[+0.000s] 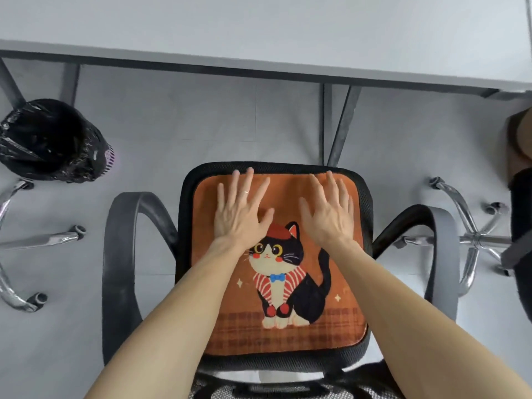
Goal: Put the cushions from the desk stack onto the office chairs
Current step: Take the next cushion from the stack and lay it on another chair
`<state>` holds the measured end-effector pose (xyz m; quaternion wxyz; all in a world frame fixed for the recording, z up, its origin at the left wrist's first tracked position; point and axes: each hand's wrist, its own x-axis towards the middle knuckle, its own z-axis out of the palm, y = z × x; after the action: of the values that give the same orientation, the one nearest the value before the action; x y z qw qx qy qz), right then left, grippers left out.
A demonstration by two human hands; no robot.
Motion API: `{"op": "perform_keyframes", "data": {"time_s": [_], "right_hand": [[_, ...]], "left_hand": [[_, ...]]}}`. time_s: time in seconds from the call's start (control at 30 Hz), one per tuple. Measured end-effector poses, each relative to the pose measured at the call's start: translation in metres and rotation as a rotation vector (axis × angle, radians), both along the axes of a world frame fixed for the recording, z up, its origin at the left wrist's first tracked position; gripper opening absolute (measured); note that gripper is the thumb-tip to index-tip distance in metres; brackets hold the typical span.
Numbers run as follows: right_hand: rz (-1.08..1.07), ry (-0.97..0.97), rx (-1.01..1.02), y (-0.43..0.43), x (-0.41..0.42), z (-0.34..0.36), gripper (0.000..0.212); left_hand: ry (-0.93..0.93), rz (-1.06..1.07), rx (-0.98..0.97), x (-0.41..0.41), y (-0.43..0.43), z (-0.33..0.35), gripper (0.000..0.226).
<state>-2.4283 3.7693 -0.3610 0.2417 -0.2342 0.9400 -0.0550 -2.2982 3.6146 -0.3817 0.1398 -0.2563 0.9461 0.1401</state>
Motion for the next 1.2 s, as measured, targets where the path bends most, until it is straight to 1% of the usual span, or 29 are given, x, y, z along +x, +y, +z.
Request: {"op": "perform_keyframes", "data": {"time_s": [0.1,0.2,0.27,0.43,0.53,0.6,0.7,0.8,0.87,1.0,1.07,1.13,1.17,1.2], "right_hand": [[-0.066,-0.015,0.045,0.003,-0.020,-0.031,0.066],[-0.048,0.073,0.030,0.017,-0.023,-0.052,0.066],[-0.049,0.112,0.000,0.017,-0.021,-0.058,0.066],[-0.024,0.044,0.028,0.015,-0.023,-0.055,0.069],[-0.040,0.002,0.067,0.021,-0.021,-0.043,0.076],[-0.112,0.029,0.047,0.035,-0.008,-0.036,0.079],[-0.198,0.066,-0.003,0.063,0.034,-0.035,0.078],[-0.223,0.091,0.040,0.088,0.067,-0.044,0.077],[-0.216,0.110,0.057,0.097,0.069,-0.055,0.077],[-0.196,0.120,0.059,0.097,0.065,-0.065,0.076],[-0.197,0.099,0.042,0.095,0.062,-0.060,0.076],[-0.173,0.077,0.053,0.094,0.063,-0.050,0.076],[-0.203,0.059,0.063,0.092,0.065,-0.045,0.075],[-0.288,0.038,0.063,0.088,0.067,-0.041,0.076]], "left_hand": [[-0.028,0.078,-0.004,-0.005,-0.016,-0.024,0.077],[-0.003,0.135,-0.070,0.005,-0.021,-0.037,0.085],[0.007,0.156,-0.084,0.005,-0.022,-0.039,0.087],[-0.011,0.153,-0.057,0.008,-0.023,-0.038,0.088],[-0.052,0.228,-0.025,0.018,-0.011,-0.030,0.087],[-0.062,0.255,0.001,0.034,0.012,-0.024,0.083],[-0.067,0.284,0.019,0.070,0.044,-0.023,0.078],[-0.052,0.262,-0.027,0.095,0.049,-0.033,0.078],[-0.061,0.231,-0.052,0.095,0.047,-0.040,0.081],[-0.078,0.258,-0.055,0.092,0.054,-0.041,0.082],[-0.113,0.273,-0.013,0.093,0.054,-0.036,0.081],[-0.154,0.302,0.014,0.092,0.057,-0.028,0.081],[-0.200,0.356,0.051,0.090,0.058,-0.019,0.081],[-0.243,0.451,0.090,0.085,0.059,-0.013,0.081]]}}
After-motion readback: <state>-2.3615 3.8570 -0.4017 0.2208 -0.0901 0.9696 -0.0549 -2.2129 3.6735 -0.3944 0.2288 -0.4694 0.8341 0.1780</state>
